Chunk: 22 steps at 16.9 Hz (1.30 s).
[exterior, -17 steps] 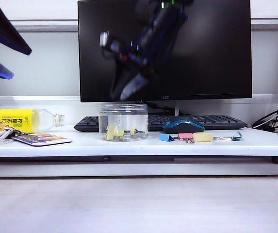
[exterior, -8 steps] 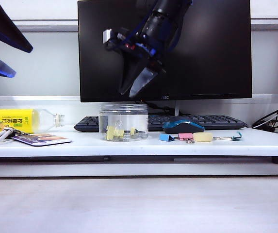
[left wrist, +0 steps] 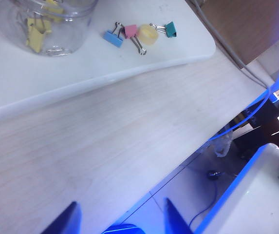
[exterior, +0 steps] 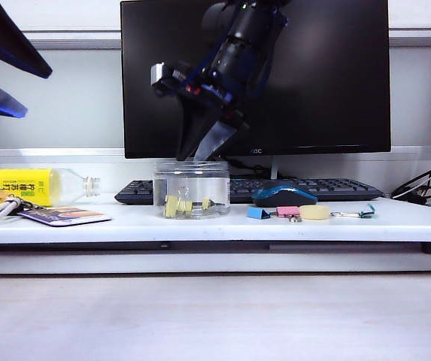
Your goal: Take the clips out of the round transparent plastic box and place them on the table.
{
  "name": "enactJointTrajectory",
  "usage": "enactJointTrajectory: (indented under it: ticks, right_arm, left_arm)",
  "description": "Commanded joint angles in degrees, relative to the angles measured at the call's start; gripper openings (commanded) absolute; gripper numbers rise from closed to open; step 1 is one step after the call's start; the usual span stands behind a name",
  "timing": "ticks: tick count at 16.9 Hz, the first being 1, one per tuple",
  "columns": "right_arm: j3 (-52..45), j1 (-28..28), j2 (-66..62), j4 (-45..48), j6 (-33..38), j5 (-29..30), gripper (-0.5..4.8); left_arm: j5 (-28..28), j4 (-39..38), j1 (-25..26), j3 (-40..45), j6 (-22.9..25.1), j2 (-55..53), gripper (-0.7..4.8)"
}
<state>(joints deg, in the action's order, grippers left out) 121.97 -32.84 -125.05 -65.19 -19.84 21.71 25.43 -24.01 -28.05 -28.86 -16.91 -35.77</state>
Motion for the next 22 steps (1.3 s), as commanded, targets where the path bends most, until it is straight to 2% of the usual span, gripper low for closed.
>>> enactJointTrajectory:
  ticks: [1,12,22]
  right_arm:
    - [0.20,-0.42,-0.04,1.79,0.02,-0.09,1.81]
    - [0.20,-0.37,-3.28,5.49,0.04,-1.55,1.81]
    - [0.20,-0.22,-3.61,6.45,0.07,-10.19,1.80]
  left_arm:
    - [0.33,-0.46,-0.02,-0.33,1.77,0.09,2.29]
    - [0.28,-0.72,-0.02,-0.33,1.92,0.09,2.29]
    - [0.26,-0.28,-0.02,-0.33,1.97,0.09,2.29]
